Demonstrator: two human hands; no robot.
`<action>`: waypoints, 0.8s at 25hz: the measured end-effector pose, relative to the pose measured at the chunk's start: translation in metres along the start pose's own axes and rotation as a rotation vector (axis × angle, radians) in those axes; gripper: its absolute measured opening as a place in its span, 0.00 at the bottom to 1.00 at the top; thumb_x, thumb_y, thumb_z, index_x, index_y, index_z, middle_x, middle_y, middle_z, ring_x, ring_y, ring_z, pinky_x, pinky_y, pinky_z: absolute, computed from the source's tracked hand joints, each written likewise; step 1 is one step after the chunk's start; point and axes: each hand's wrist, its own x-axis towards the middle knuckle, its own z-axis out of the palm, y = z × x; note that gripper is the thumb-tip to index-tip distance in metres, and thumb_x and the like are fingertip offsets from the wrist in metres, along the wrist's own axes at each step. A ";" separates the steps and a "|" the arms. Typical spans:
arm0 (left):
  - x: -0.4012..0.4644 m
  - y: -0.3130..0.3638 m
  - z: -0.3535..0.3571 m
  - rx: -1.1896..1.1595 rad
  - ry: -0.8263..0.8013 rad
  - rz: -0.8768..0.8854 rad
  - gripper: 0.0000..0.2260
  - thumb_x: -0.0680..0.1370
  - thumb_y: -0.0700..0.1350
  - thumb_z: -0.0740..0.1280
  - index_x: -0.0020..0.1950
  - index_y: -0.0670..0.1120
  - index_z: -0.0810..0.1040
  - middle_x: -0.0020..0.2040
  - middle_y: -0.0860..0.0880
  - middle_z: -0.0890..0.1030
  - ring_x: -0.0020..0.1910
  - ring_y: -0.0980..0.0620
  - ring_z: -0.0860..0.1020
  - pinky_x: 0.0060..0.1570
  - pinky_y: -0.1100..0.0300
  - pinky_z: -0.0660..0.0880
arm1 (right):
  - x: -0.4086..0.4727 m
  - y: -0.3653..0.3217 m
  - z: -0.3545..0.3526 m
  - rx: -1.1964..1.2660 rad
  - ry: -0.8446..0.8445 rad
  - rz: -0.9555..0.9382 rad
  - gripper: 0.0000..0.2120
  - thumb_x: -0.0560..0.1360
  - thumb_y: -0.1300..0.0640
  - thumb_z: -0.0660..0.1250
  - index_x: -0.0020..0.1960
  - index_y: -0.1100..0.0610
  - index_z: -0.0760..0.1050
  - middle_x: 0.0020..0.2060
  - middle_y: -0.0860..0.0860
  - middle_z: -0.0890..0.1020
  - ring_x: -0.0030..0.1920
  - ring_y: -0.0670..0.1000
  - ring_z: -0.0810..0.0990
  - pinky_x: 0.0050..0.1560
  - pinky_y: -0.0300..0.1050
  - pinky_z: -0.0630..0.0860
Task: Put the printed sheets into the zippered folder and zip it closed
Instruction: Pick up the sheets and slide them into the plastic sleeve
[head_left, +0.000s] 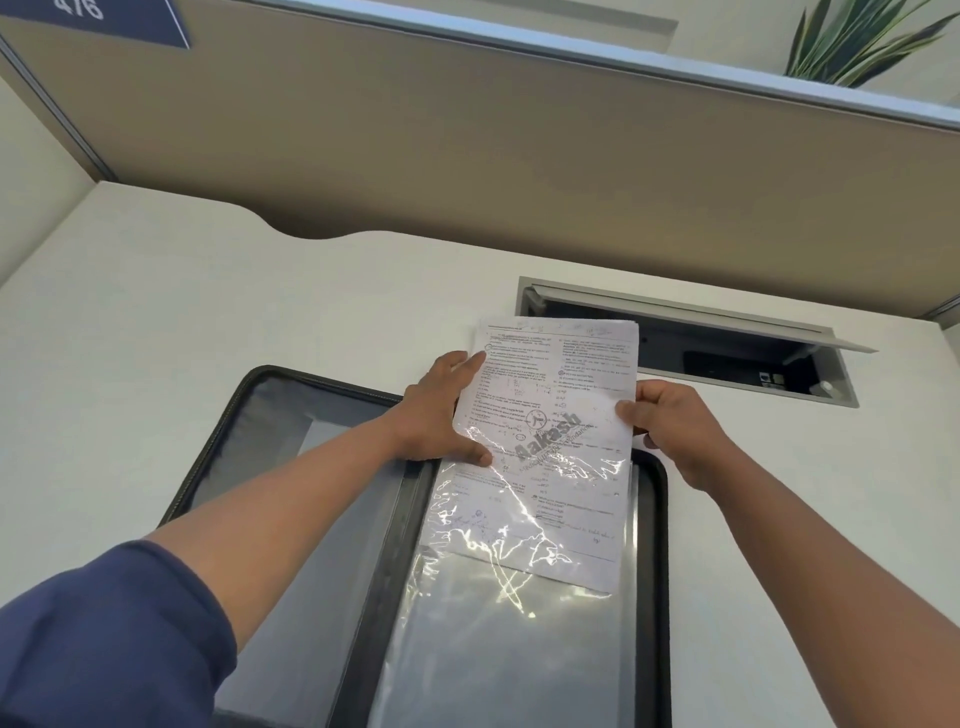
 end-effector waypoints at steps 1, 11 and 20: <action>0.000 0.000 0.000 0.004 0.002 -0.001 0.63 0.59 0.61 0.83 0.82 0.59 0.44 0.82 0.55 0.48 0.79 0.47 0.57 0.77 0.42 0.58 | -0.003 0.003 0.000 0.007 -0.010 -0.007 0.08 0.81 0.64 0.67 0.53 0.56 0.84 0.43 0.47 0.90 0.36 0.44 0.87 0.31 0.33 0.77; -0.005 0.004 -0.001 0.029 -0.007 -0.004 0.62 0.61 0.59 0.84 0.82 0.60 0.43 0.83 0.55 0.41 0.82 0.50 0.48 0.79 0.40 0.51 | -0.029 0.027 0.007 -0.021 -0.102 -0.015 0.10 0.80 0.62 0.68 0.55 0.49 0.84 0.50 0.42 0.89 0.49 0.46 0.88 0.43 0.38 0.83; -0.003 0.000 0.001 0.016 0.022 0.019 0.61 0.62 0.59 0.83 0.82 0.61 0.44 0.83 0.56 0.44 0.82 0.53 0.48 0.79 0.41 0.51 | 0.005 -0.004 0.009 -0.012 0.115 0.007 0.06 0.81 0.60 0.68 0.47 0.59 0.82 0.39 0.45 0.89 0.35 0.43 0.87 0.27 0.32 0.77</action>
